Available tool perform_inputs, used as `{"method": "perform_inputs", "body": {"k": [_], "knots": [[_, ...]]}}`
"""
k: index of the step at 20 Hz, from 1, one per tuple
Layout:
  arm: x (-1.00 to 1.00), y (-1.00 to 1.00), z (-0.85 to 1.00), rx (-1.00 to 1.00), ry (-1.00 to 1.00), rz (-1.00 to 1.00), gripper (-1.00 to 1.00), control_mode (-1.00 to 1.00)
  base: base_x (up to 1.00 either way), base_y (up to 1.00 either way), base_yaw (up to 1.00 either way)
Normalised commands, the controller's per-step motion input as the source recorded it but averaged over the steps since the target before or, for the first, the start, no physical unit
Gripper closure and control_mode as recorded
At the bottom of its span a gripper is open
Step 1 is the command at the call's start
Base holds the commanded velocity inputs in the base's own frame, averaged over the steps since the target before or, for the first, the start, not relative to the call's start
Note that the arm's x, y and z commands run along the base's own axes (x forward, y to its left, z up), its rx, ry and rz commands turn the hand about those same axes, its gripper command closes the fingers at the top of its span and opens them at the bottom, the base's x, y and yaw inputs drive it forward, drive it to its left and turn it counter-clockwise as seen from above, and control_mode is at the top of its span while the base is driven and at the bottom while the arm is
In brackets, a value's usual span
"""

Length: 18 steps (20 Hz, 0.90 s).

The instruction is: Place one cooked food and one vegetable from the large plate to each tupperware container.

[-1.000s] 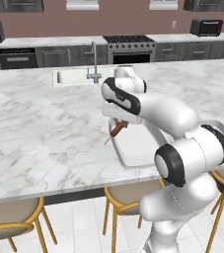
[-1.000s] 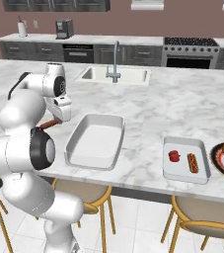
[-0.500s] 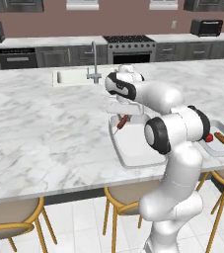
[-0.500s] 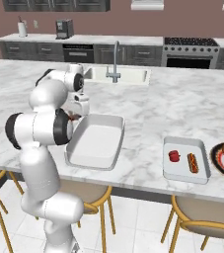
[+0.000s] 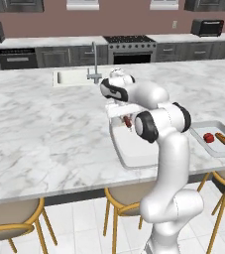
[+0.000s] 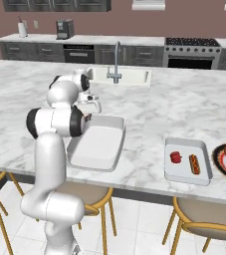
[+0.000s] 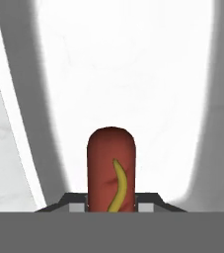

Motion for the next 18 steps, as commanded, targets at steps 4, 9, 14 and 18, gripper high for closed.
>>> {"method": "perform_inputs", "body": {"k": [4, 9, 14, 18], "knots": [[0.26, 0.01, -0.38, 0.05, 0.01, 0.37, 1.0, -1.0, 0.0, 0.0, 0.0], [0.2, 0.0, -0.38, 0.17, 0.08, 0.08, 1.0, -1.0, 0.0, 0.0, 0.0], [0.07, 0.0, -0.37, 0.17, 0.08, -0.01, 1.0, -1.0, 0.0, 0.0, 0.0], [0.06, -0.01, -0.32, 0.09, 0.0, -0.03, 1.0, -1.0, 0.0, 0.0, 0.0]]}}
